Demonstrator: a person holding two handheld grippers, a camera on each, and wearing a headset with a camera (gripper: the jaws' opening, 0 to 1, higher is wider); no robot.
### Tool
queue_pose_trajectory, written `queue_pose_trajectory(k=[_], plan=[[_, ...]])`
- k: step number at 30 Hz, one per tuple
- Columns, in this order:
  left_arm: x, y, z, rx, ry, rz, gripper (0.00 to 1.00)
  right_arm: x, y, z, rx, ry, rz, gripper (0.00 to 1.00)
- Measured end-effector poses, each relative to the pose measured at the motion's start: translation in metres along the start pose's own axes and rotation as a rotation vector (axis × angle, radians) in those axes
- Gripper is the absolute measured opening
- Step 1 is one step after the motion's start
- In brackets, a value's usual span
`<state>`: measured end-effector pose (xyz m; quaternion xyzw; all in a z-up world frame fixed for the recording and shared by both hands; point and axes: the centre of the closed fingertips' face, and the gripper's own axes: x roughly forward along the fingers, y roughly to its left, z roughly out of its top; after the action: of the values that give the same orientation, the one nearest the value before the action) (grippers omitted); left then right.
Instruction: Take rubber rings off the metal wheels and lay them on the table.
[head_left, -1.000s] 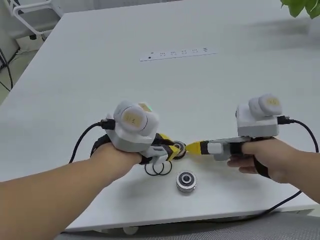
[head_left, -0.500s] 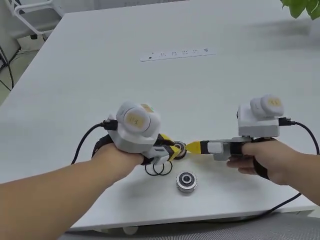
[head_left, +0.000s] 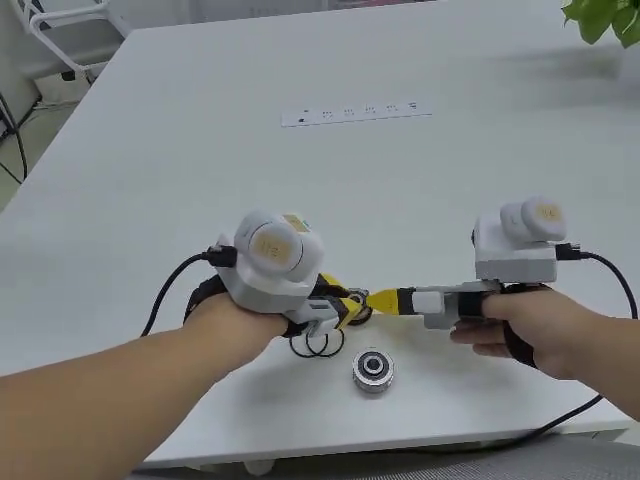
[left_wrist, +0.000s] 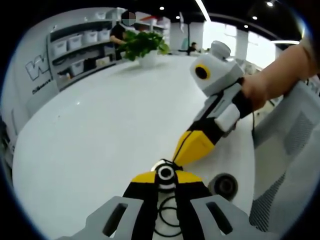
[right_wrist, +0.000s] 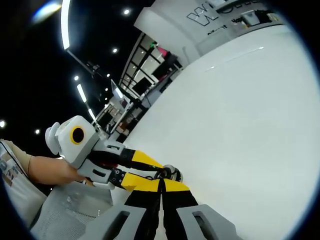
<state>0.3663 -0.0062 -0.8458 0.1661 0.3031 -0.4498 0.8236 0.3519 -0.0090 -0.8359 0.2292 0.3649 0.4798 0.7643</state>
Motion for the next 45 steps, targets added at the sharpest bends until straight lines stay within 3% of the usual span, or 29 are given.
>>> queue_pose_trajectory(k=[4,6,8,9,15,18,21,28,39,45], plan=[[0.000,0.000,0.000,0.006,-0.001,0.001,0.12,0.002,0.003,0.000,-0.002,0.001,0.011,0.00],[0.000,0.000,0.000,0.006,-0.001,0.000,0.12,0.004,0.012,0.006,0.030,-0.032,0.057,0.00],[0.000,0.000,0.000,0.007,-0.002,0.000,0.12,0.005,0.010,0.002,-0.035,0.001,0.041,0.00],[0.000,-0.001,0.000,0.005,-0.003,0.000,0.12,0.004,0.012,0.003,0.000,-0.006,0.046,0.00],[-0.001,0.000,0.001,0.001,-0.006,0.003,0.12,-0.003,0.016,0.002,0.045,-0.020,0.087,0.00],[-0.001,-0.001,0.001,0.002,-0.006,0.000,0.12,-0.005,0.023,0.000,0.092,-0.021,0.137,0.00],[-0.001,-0.001,0.001,0.001,-0.007,0.001,0.12,-0.006,0.021,0.001,0.079,-0.031,0.127,0.00],[0.000,0.000,0.001,0.001,-0.010,0.002,0.12,-0.002,0.002,0.001,-0.027,-0.007,-0.010,0.00],[-0.001,-0.002,0.000,-0.014,-0.001,-0.022,0.16,0.002,0.001,0.001,-0.055,0.013,-0.024,0.00],[-0.011,-0.002,0.000,-0.010,-0.003,-0.022,0.22,0.003,0.004,0.003,-0.057,0.014,-0.010,0.00]])
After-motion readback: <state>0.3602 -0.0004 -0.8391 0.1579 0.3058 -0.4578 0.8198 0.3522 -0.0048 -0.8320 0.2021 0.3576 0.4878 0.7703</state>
